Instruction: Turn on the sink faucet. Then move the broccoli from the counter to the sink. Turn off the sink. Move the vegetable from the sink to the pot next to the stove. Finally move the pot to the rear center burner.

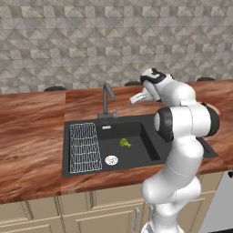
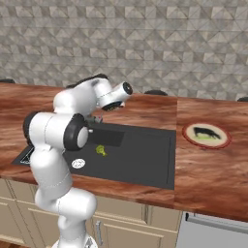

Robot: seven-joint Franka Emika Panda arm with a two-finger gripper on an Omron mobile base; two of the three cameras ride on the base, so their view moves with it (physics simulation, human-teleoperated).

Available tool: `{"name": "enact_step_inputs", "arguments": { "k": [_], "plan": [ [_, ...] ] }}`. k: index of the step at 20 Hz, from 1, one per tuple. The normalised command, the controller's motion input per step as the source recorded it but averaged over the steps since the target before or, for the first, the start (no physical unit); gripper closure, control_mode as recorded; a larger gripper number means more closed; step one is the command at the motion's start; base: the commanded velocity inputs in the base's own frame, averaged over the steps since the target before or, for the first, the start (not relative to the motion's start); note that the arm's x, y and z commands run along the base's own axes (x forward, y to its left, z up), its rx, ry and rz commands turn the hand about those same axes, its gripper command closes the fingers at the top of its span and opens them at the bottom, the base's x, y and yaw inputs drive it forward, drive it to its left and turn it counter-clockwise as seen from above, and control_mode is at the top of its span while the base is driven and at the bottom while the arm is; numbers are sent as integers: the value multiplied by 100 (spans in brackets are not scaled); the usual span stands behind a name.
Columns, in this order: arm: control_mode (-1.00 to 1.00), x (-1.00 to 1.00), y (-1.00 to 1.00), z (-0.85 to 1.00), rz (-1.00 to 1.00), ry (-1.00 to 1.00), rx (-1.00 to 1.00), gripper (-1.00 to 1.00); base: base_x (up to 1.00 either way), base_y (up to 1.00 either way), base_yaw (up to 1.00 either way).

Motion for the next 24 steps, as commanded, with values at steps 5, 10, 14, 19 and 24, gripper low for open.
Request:
{"name": "enact_step_inputs", "arguments": {
  "k": [5, 10, 14, 19, 24],
  "plan": [
    [-100, -64, -20, -24, -15, 11, -11, -100, 0, 0, 0],
    [-100, -37, -3, -58, -7, 18, -21, -100, 0, 0, 0],
    [-100, -8, 0, -74, 0, 8, -19, -100, 0, 0, 0],
    [-100, 6, 0, -46, -3, 11, -10, -100, 0, 0, 0],
    [-100, 21, 10, -31, -5, 13, -7, -100, 0, 0, 0]
  ]
}}
